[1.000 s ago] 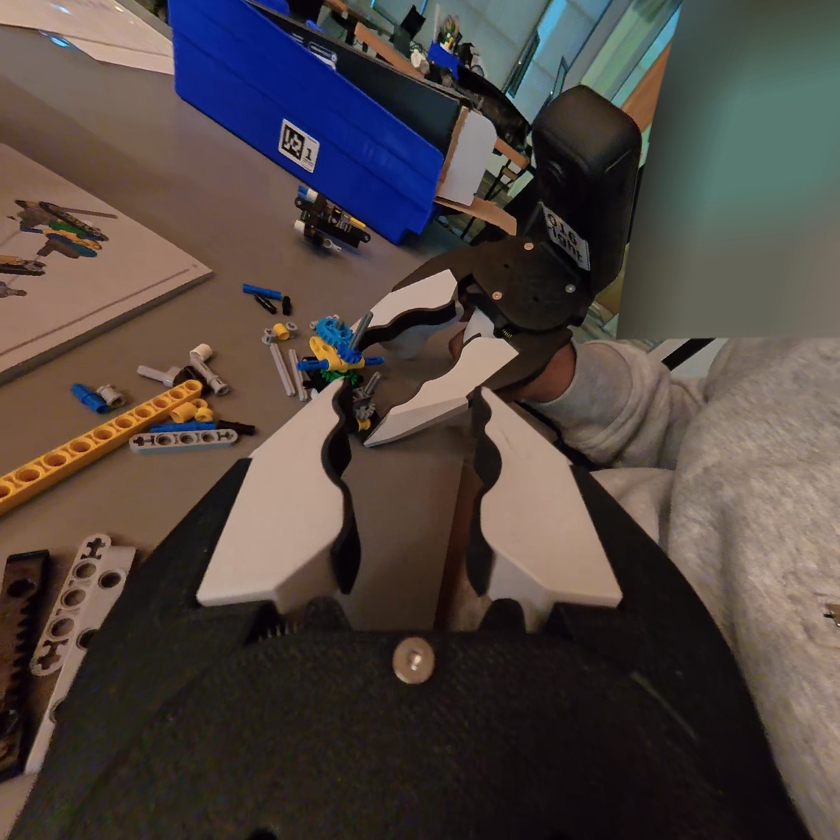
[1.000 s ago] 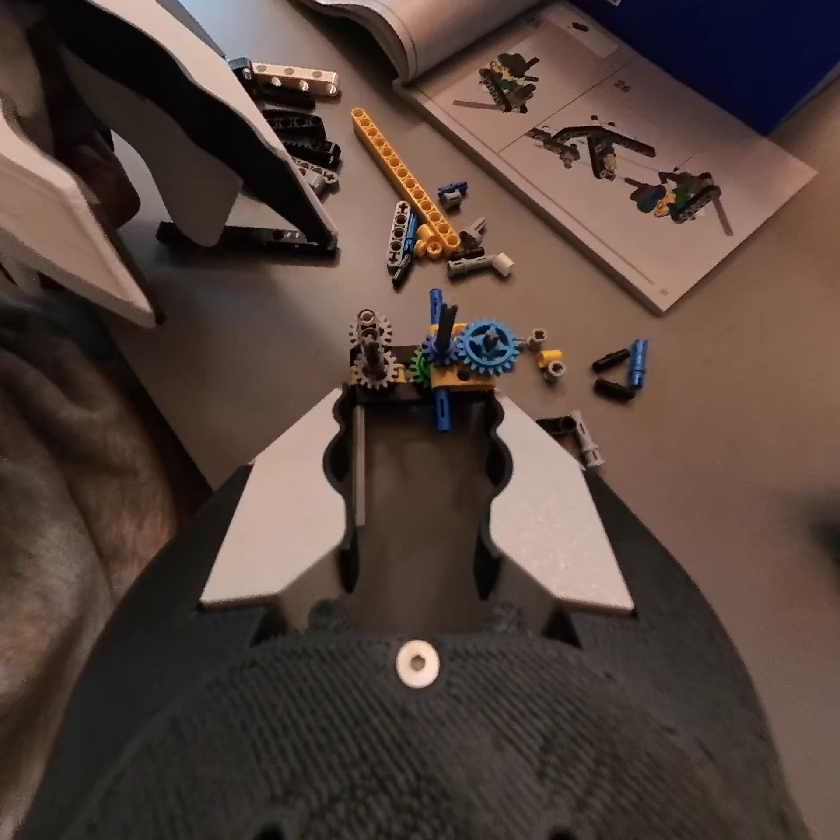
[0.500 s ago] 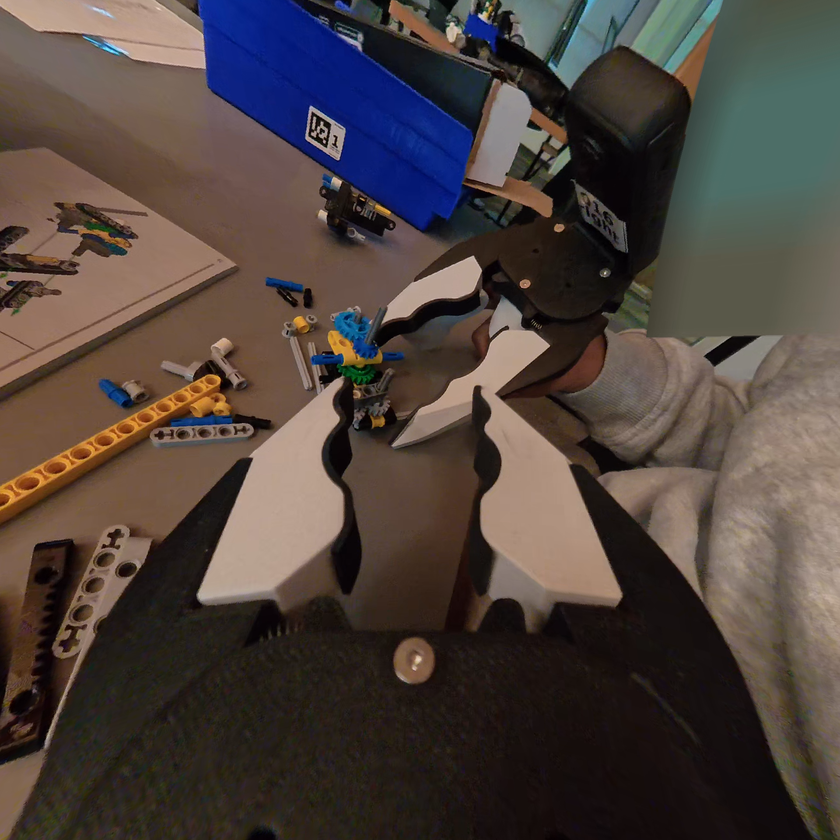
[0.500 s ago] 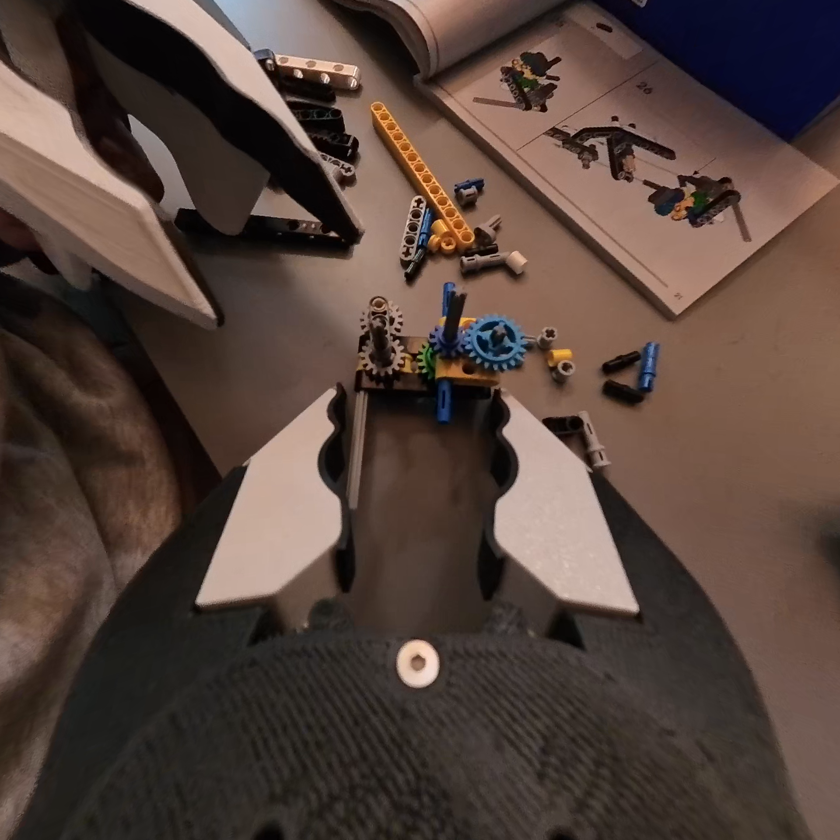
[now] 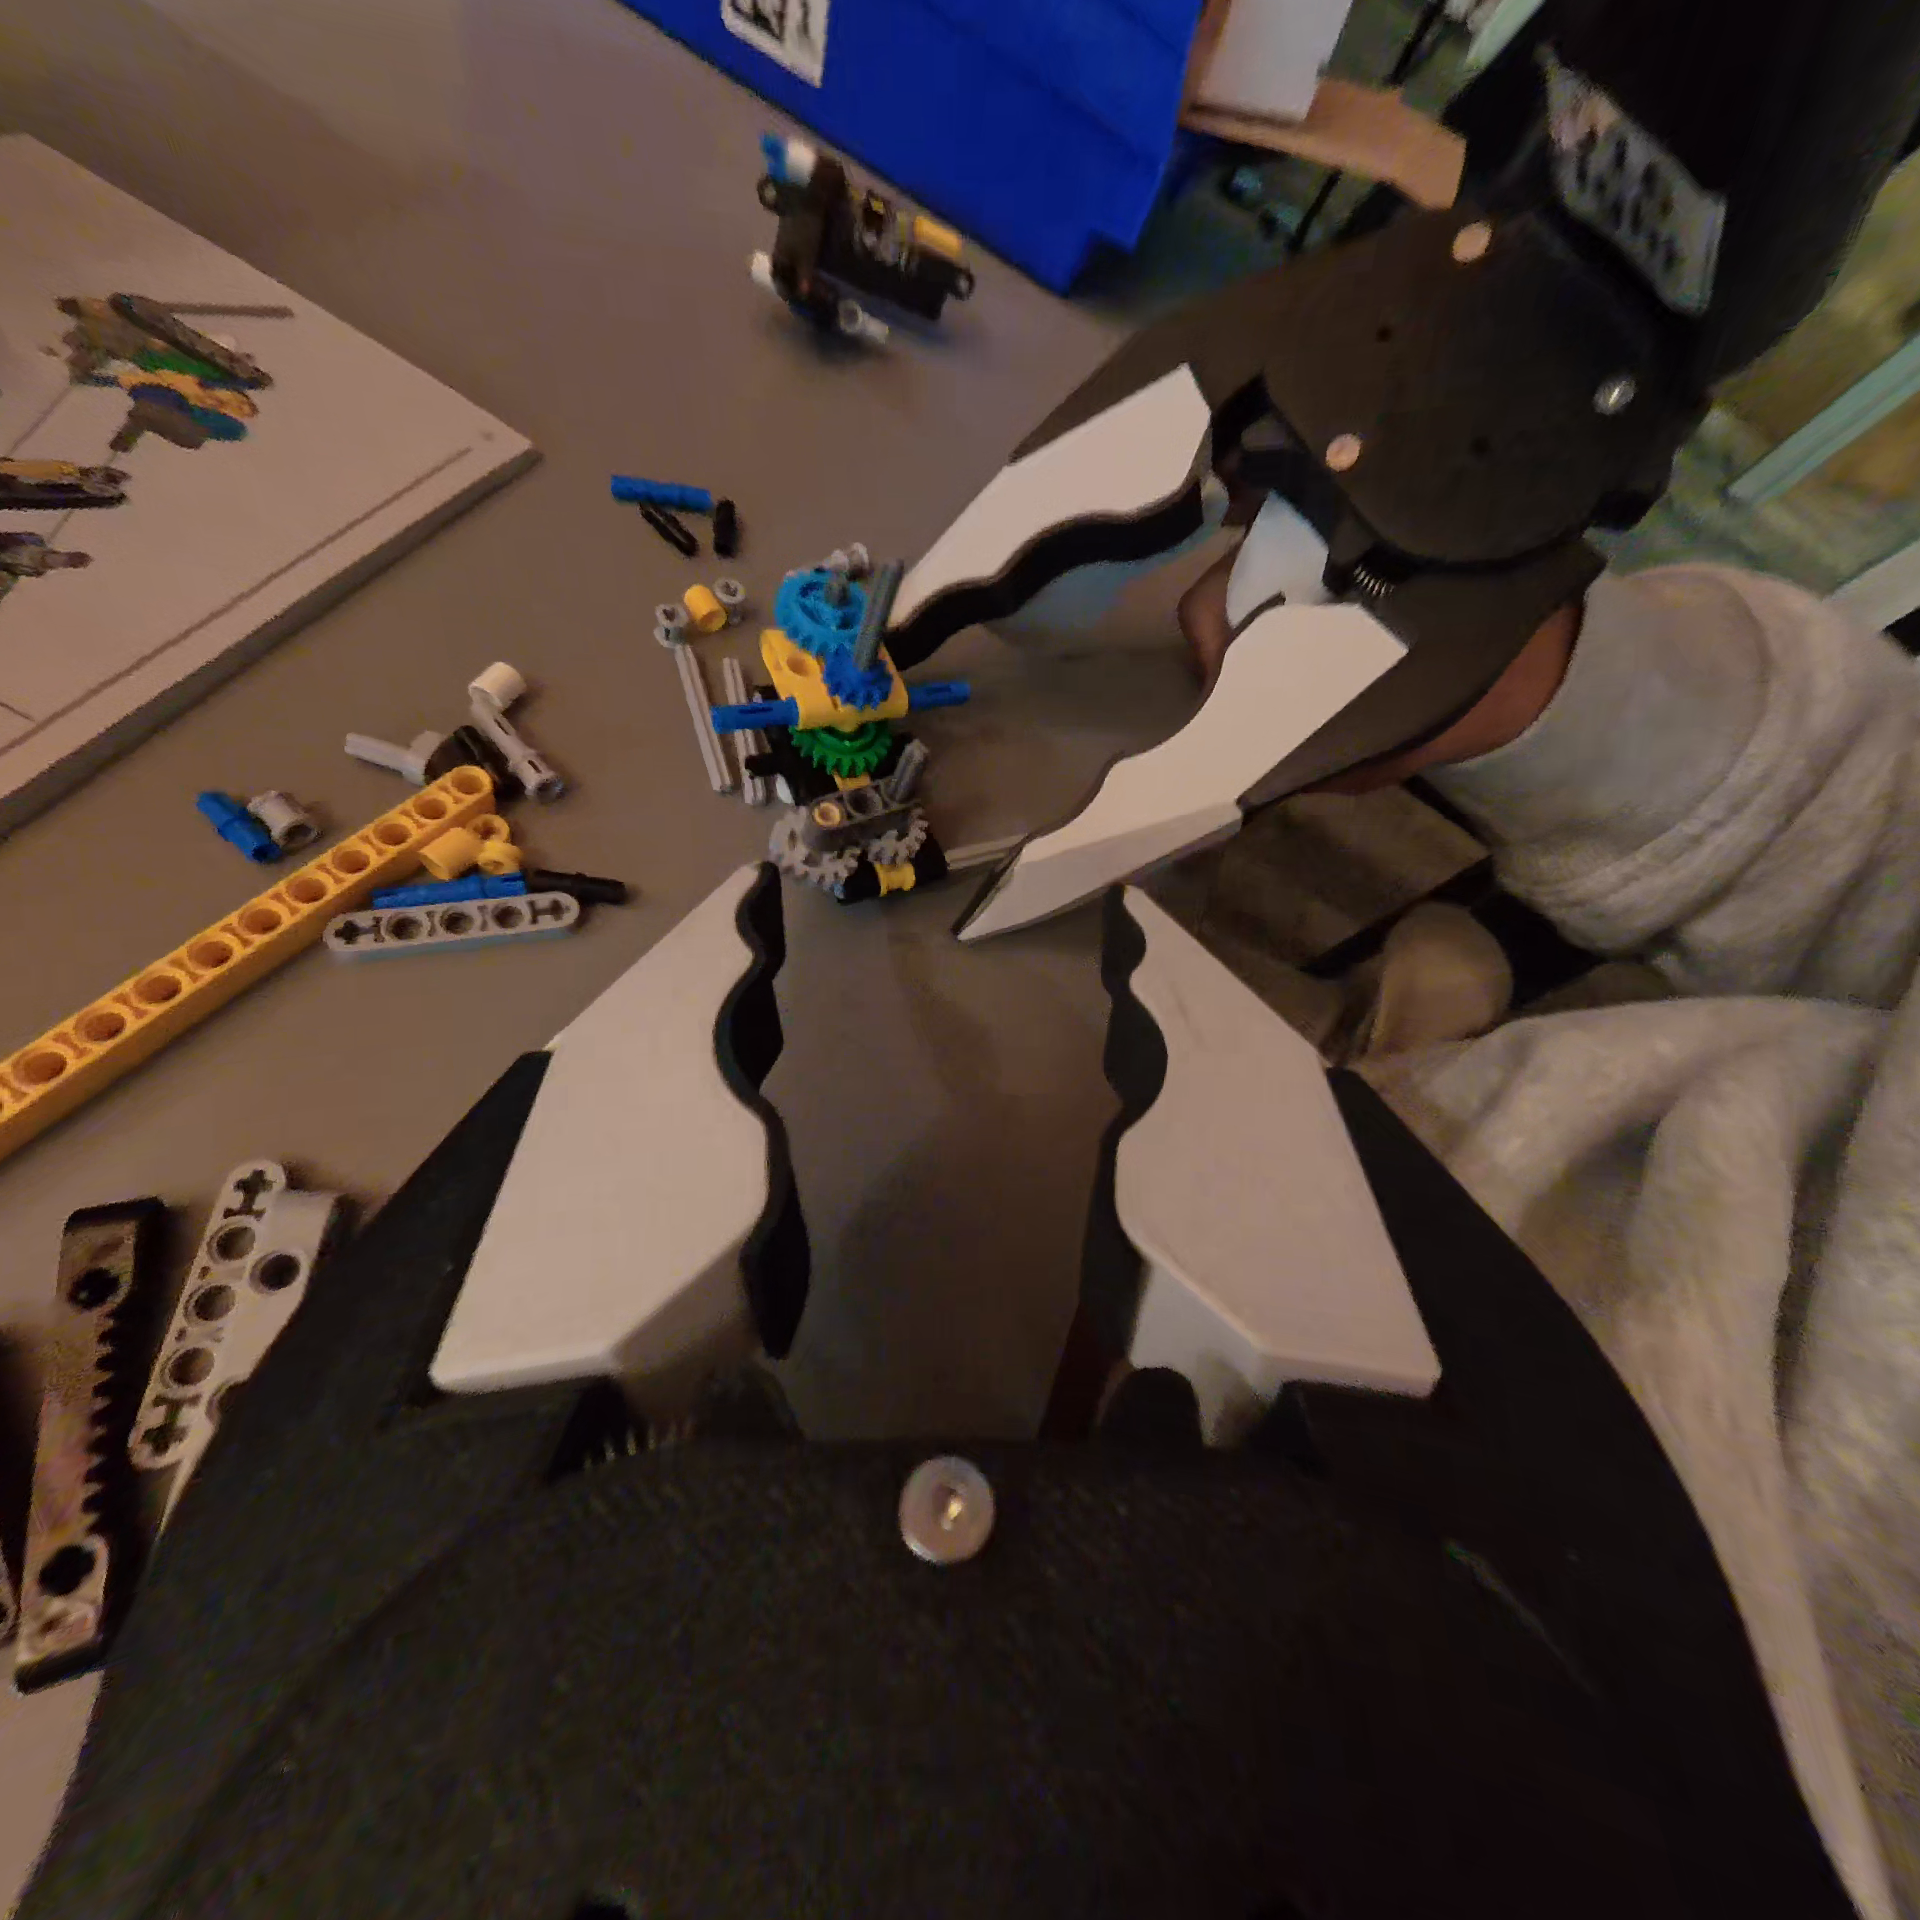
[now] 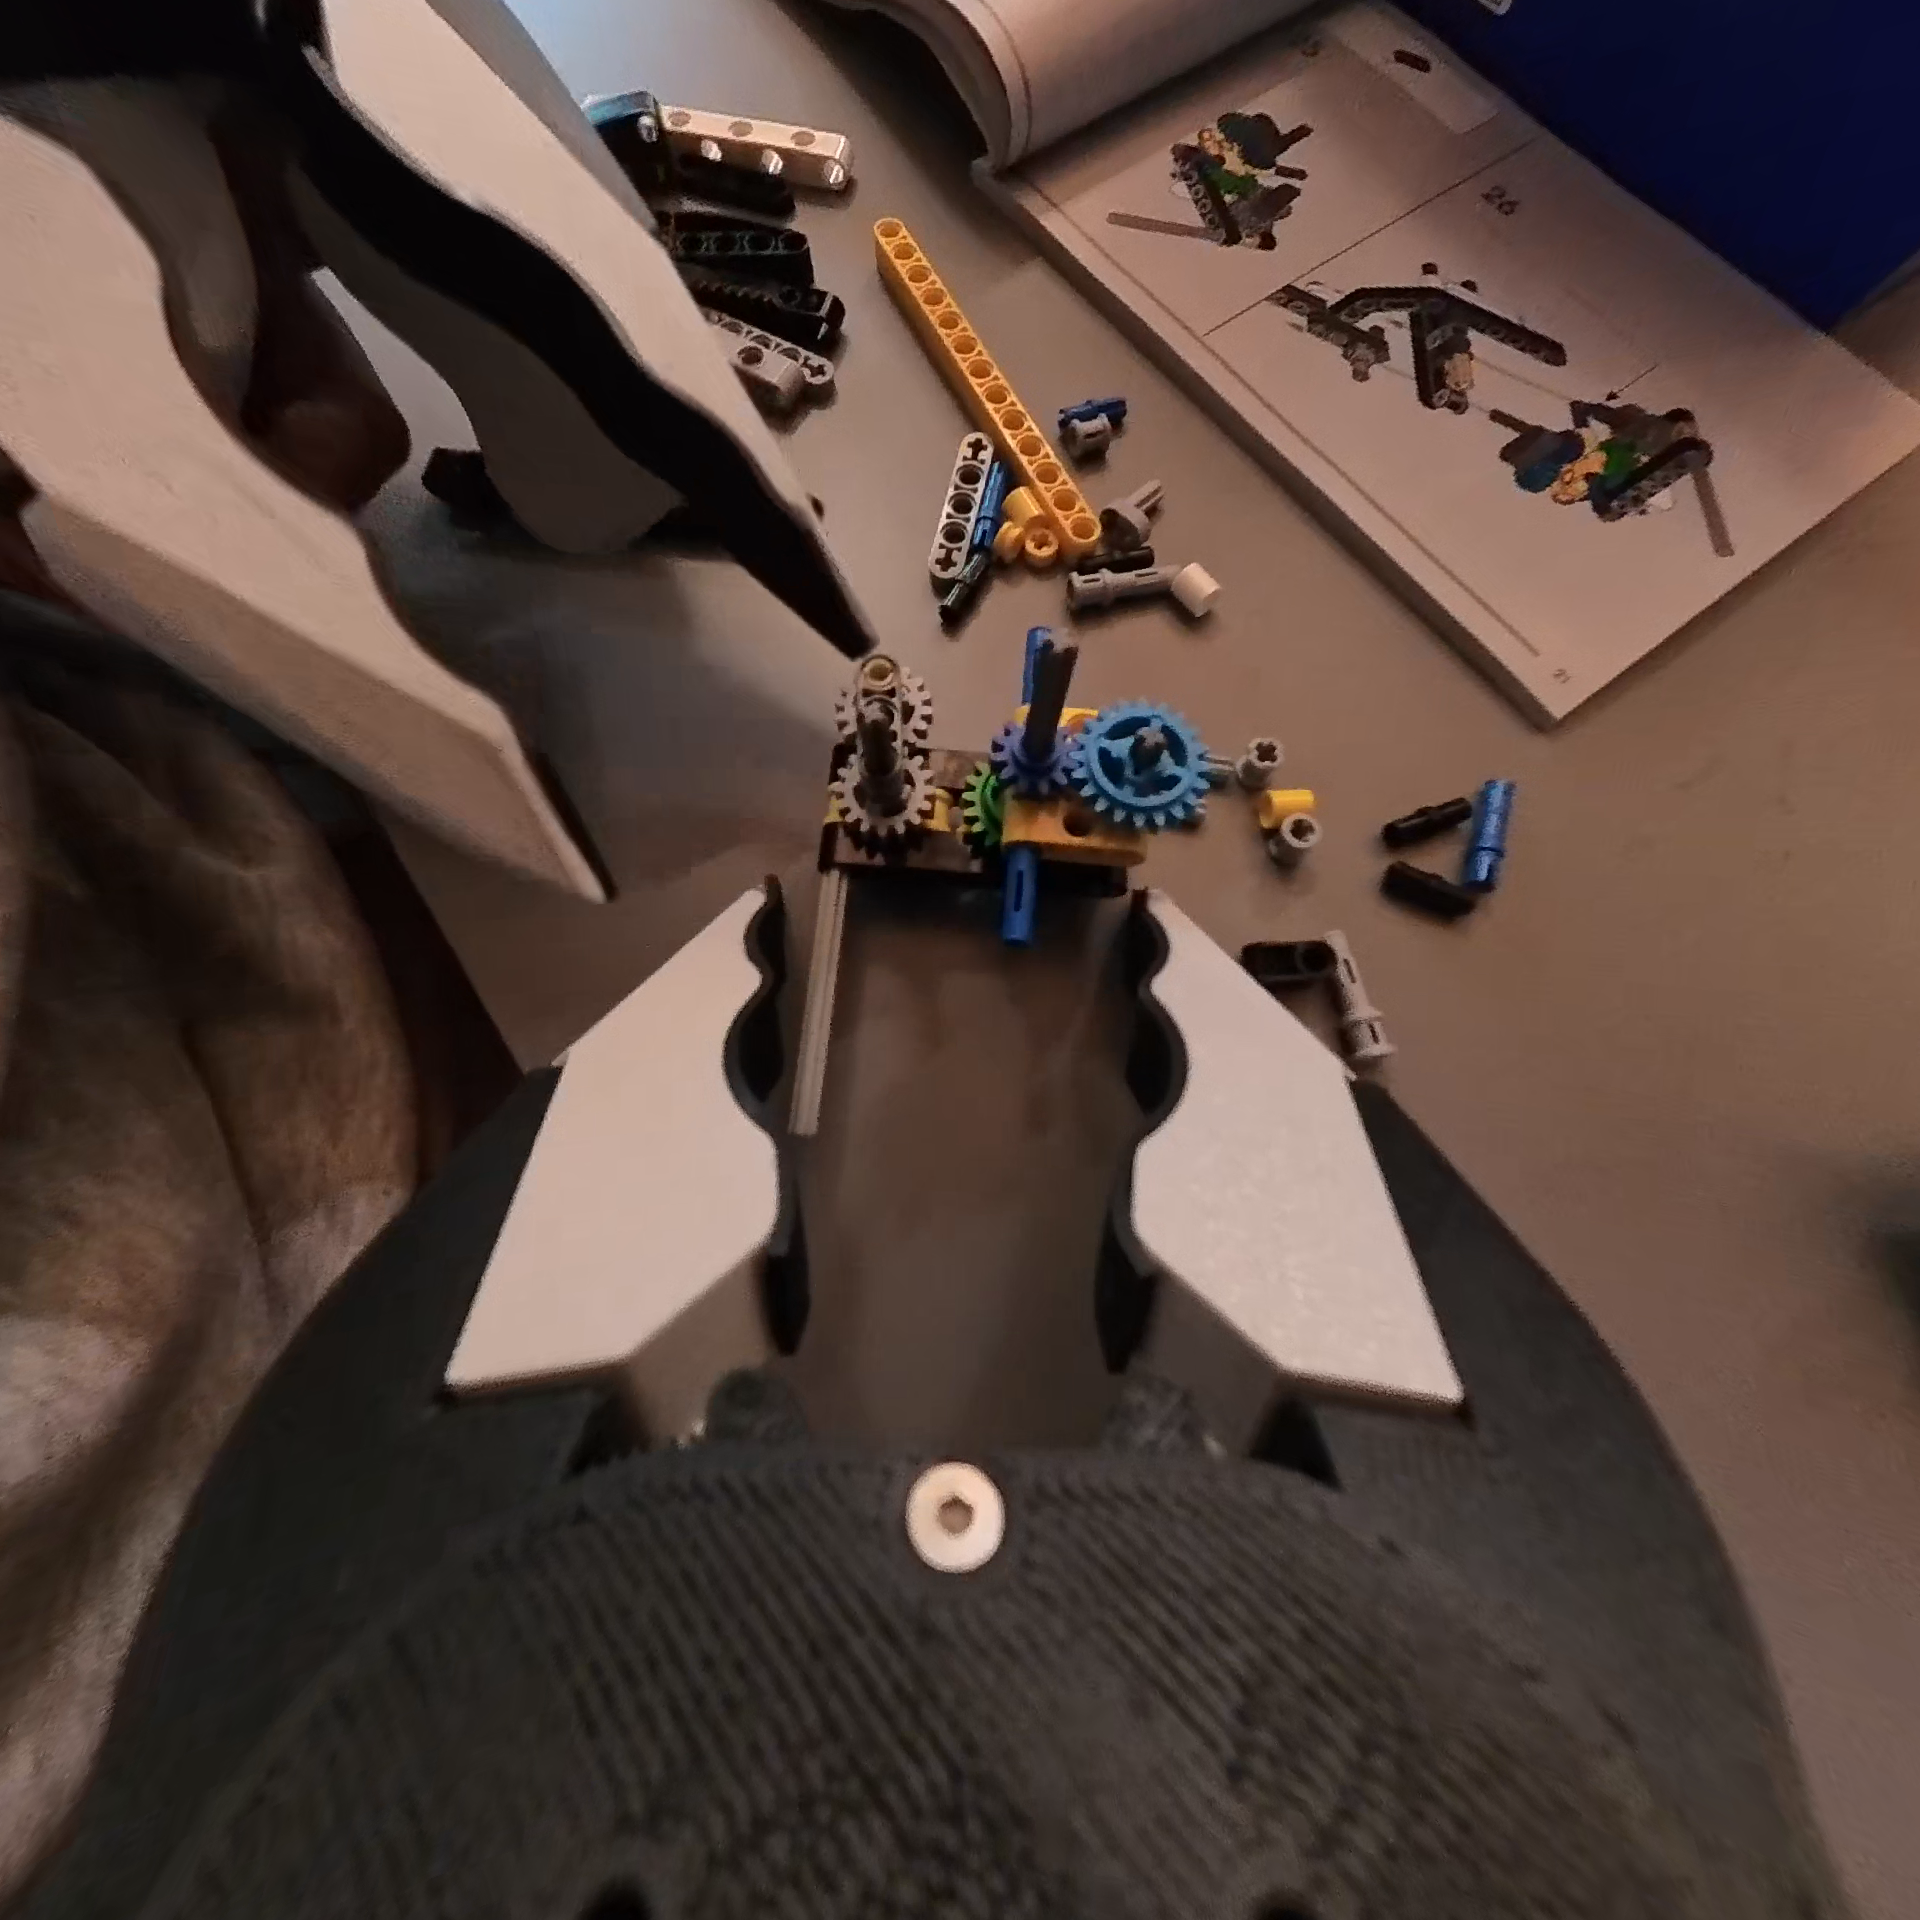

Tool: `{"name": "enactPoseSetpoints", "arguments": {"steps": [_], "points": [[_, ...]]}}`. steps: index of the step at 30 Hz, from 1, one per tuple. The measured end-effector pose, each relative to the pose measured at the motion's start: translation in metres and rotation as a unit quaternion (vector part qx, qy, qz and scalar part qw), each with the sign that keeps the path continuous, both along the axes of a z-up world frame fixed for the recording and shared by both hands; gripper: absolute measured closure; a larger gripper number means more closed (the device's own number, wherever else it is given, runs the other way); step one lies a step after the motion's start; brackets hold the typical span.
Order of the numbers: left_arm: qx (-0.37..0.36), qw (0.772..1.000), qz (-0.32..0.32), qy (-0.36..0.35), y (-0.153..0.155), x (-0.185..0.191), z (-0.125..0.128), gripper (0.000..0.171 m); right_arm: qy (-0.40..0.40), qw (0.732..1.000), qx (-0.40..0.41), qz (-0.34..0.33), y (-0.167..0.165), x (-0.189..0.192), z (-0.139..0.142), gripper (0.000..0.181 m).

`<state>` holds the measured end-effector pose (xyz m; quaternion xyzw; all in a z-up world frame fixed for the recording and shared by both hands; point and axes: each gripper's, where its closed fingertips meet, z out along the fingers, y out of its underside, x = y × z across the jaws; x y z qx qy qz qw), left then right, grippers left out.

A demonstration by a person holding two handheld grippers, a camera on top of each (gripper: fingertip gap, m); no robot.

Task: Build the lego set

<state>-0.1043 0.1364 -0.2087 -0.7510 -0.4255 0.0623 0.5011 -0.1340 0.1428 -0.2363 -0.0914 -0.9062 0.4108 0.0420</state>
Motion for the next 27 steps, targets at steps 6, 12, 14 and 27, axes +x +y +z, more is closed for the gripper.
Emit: {"name": "enactPoseSetpoints", "arguments": {"steps": [6, 12, 14, 27], "points": [[0.005, 1.0, -0.004, 0.005, 0.008, -0.006, 0.004, 0.089, -0.001, 1.0, -0.001, -0.002, 0.0, -0.001, 0.0, 0.118], [-0.002, 1.0, -0.027, -0.006, 0.011, -0.01, 0.001, 0.085, -0.003, 1.0, -0.002, -0.014, 0.001, -0.004, 0.001, 0.126], [-0.007, 1.0, -0.023, -0.002, 0.01, -0.011, 0.001, 0.088, -0.006, 1.0, -0.004, -0.025, 0.001, -0.008, 0.001, 0.131], [-0.011, 0.999, -0.042, -0.012, 0.013, 0.003, -0.003, 0.097, -0.012, 0.999, -0.006, -0.03, 0.001, -0.009, 0.001, 0.13]]}}
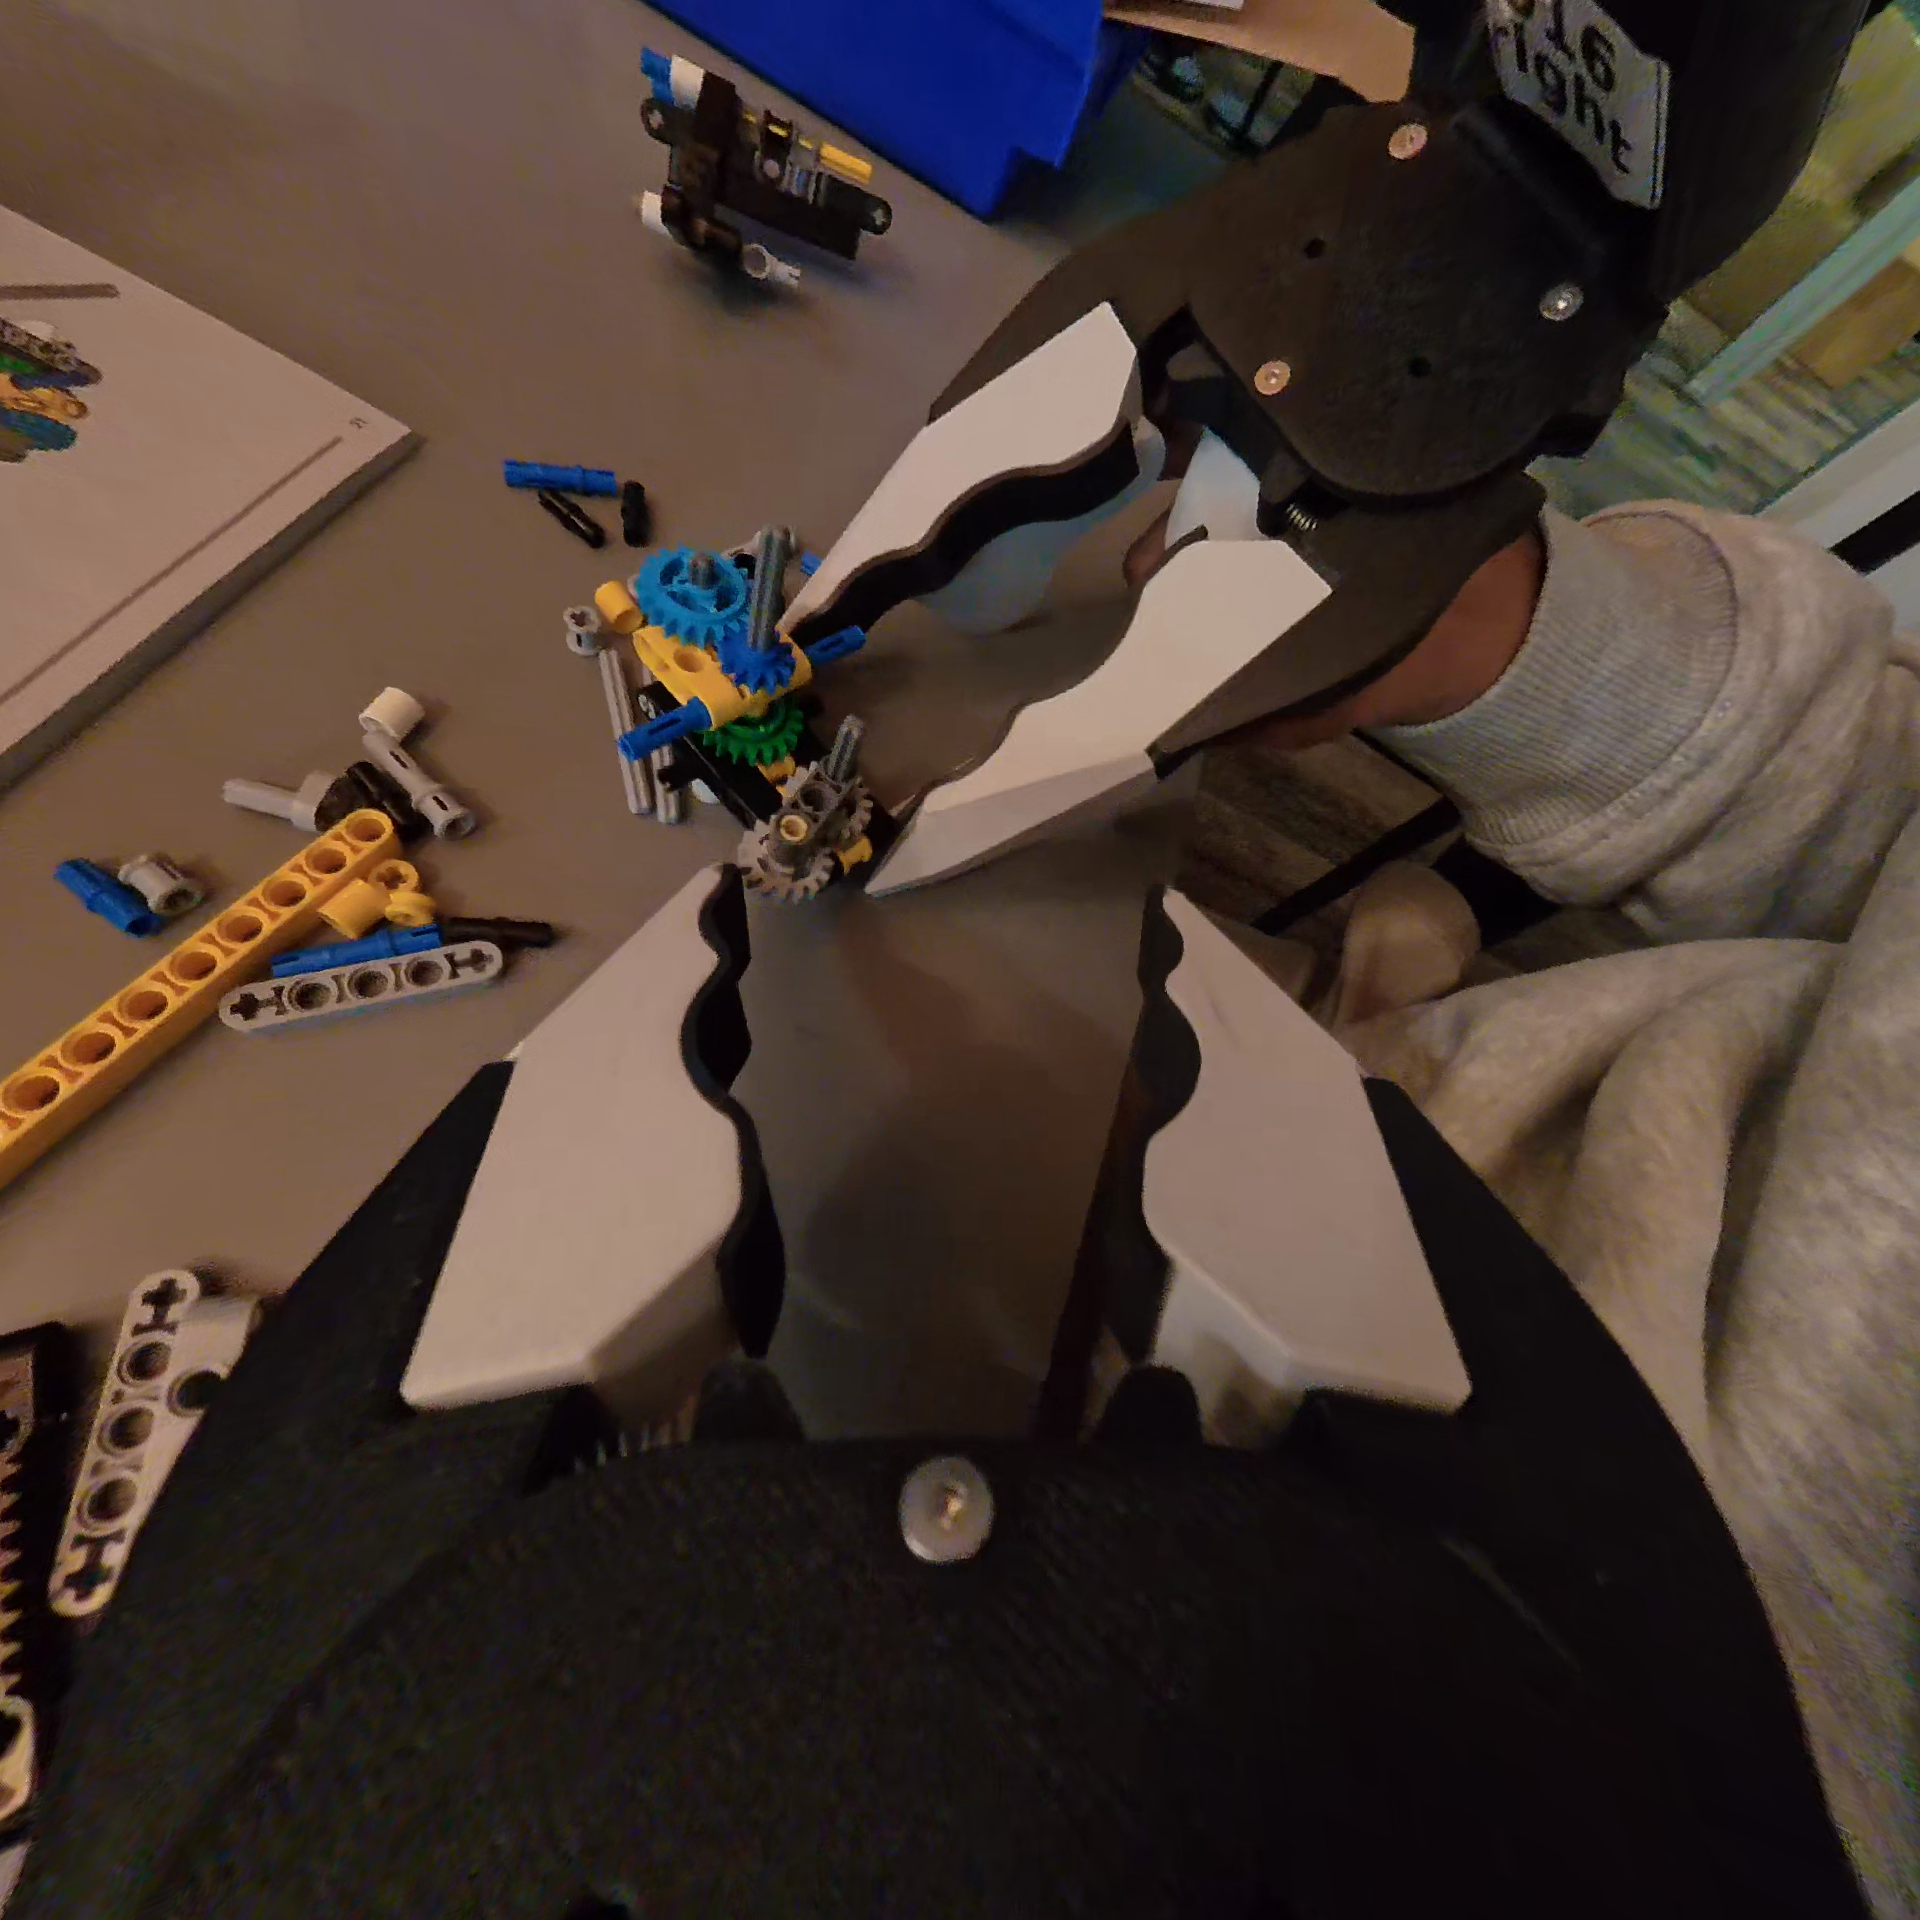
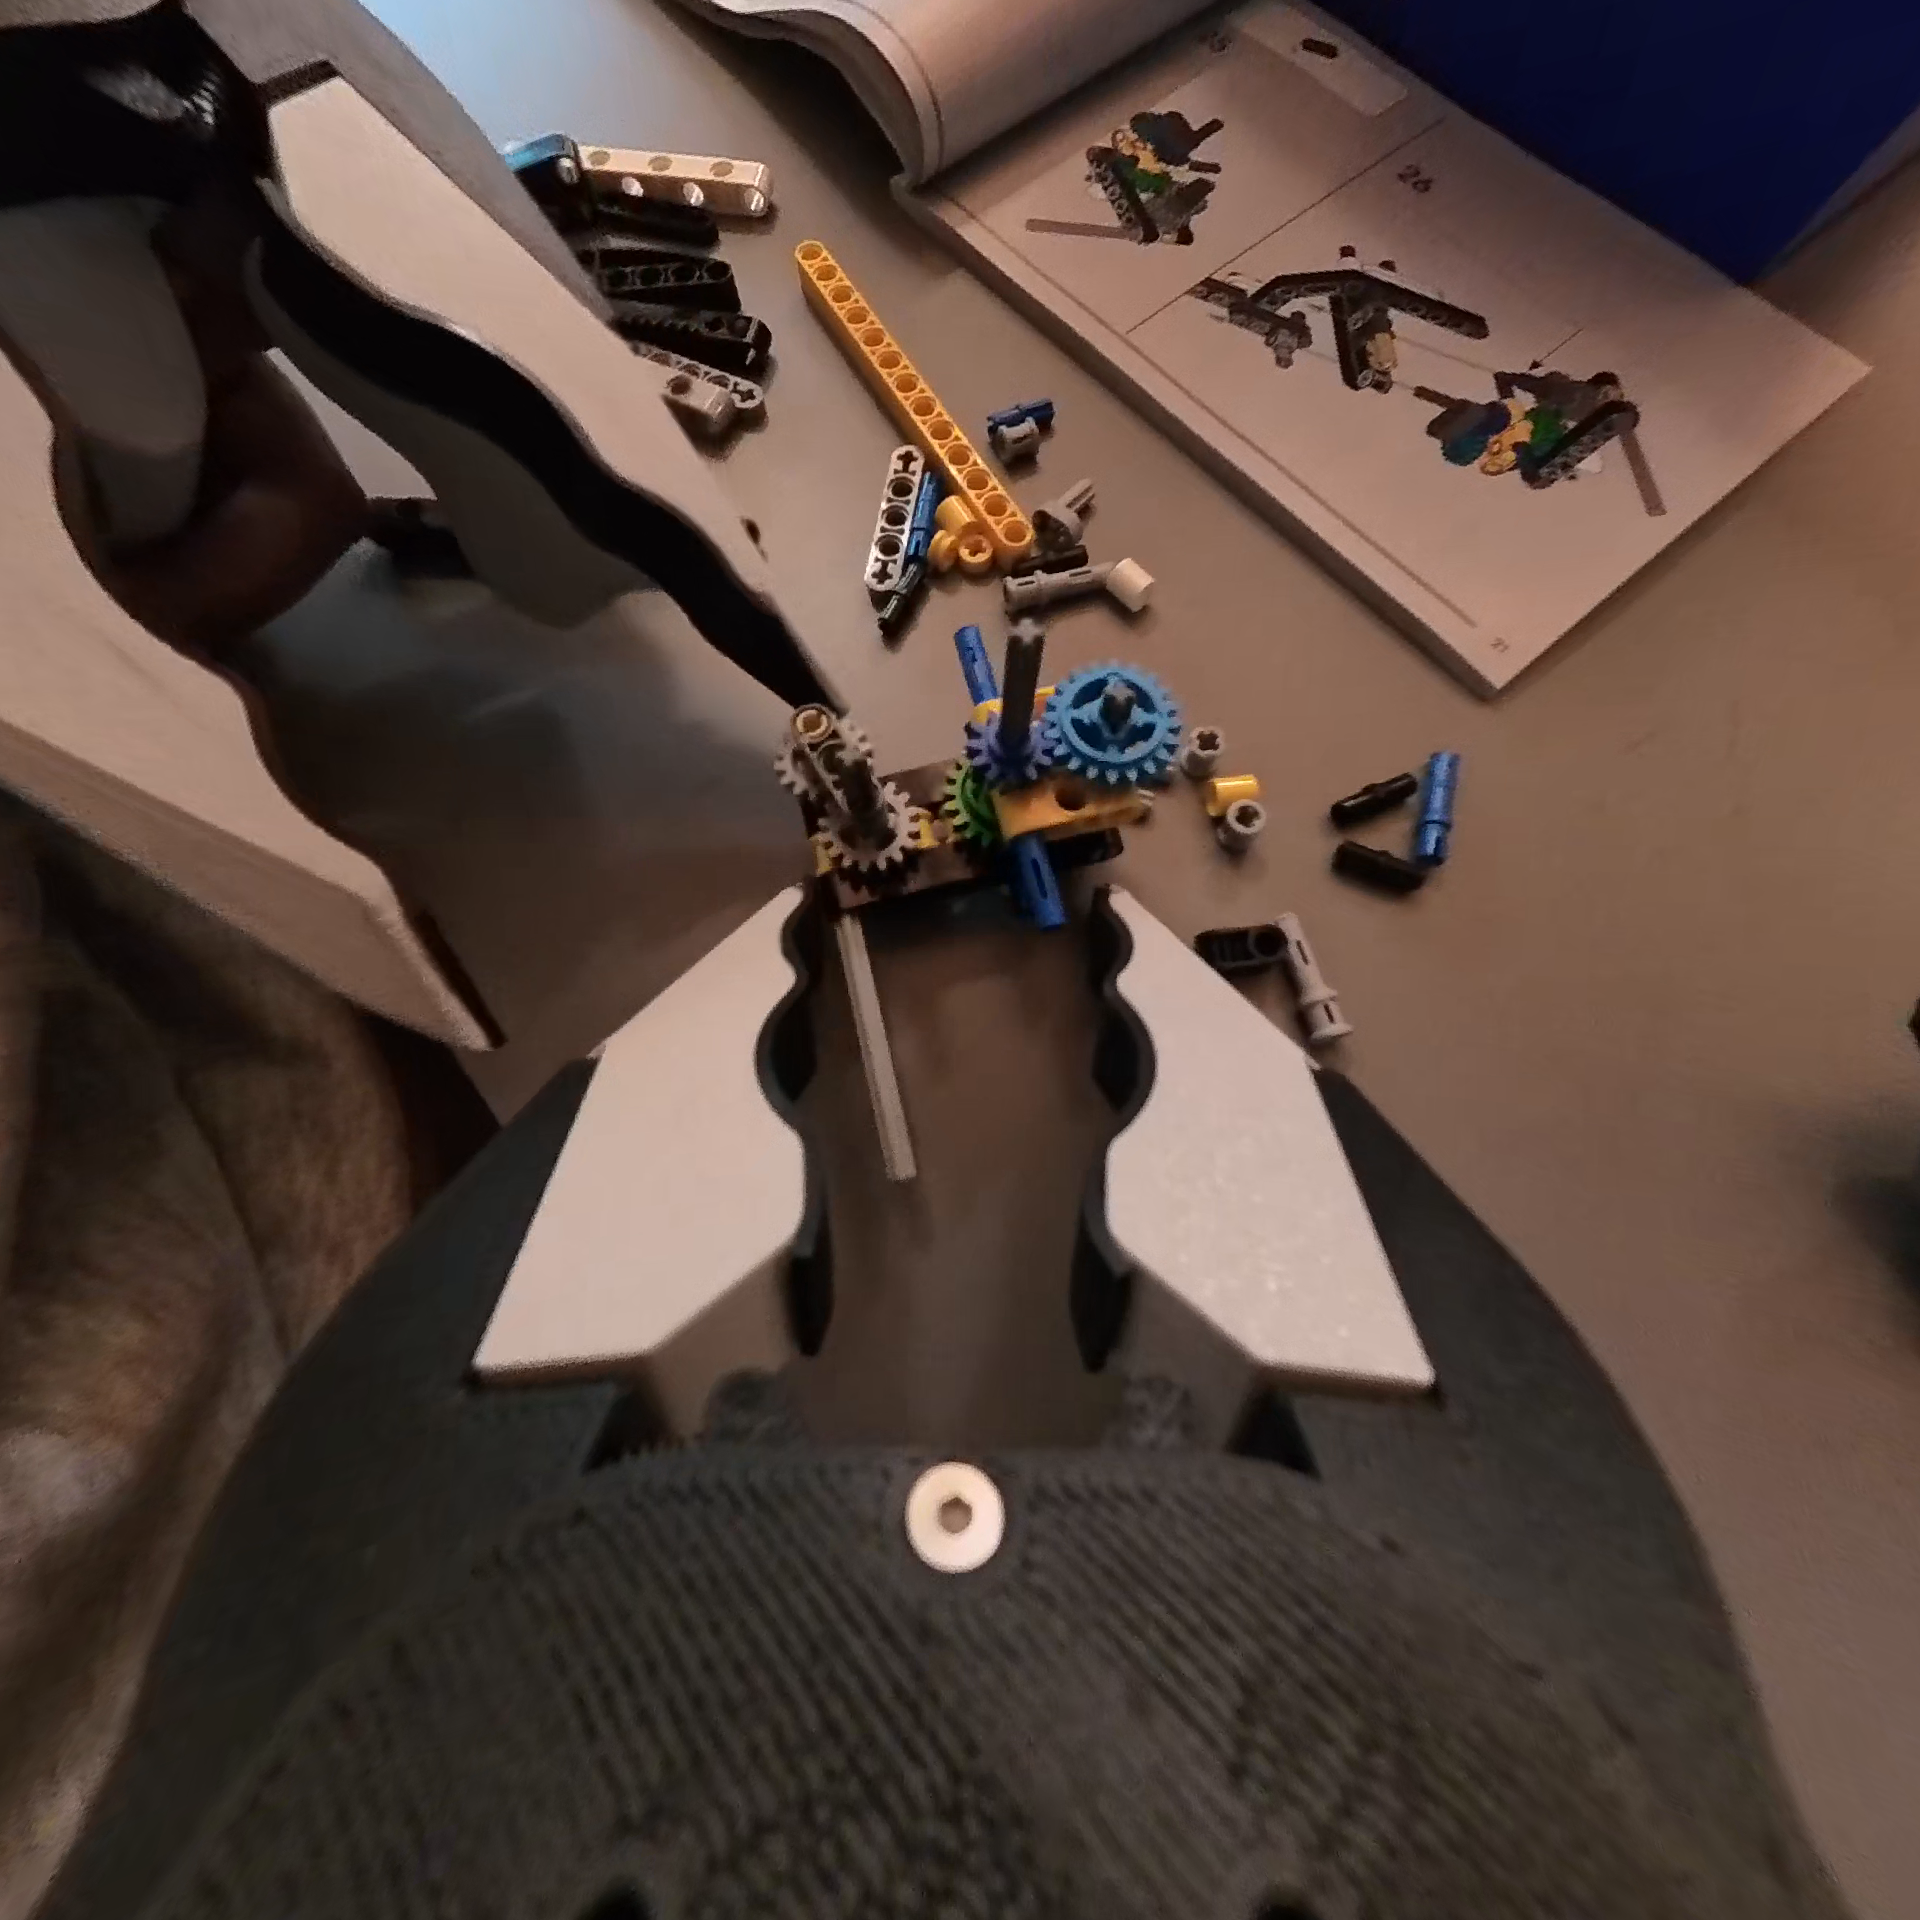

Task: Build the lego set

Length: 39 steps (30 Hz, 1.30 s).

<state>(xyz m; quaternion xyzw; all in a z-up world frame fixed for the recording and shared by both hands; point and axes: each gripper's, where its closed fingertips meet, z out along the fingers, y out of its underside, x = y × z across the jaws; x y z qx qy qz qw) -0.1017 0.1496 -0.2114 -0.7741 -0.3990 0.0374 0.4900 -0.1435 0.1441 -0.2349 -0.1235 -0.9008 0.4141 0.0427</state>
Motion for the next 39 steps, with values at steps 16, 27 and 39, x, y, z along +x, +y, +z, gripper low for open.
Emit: {"name": "enactPoseSetpoints", "arguments": {"steps": [16, 27, 39], "points": [[0.019, 1.0, 0.011, -0.002, -0.0044, 0.0006, 0.0032, 0.099, 0.004, 1.0, 0.002, -0.002, 0.0002, -0.0005, -0.0003, 0.129], [0.029, 1.0, 0.004, -0.007, 0.0003, 0.0022, 0.0034, 0.099, 0.007, 1.0, 0.003, -0.002, 0.0004, -0.0005, -0.0006, 0.129], [0.026, 1.0, -0.003, -0.009, 0.0034, 0.0055, 0.0018, 0.1, 0.01, 1.0, 0.004, -0.008, 0.001, -0.0027, -0.0007, 0.132]]}}
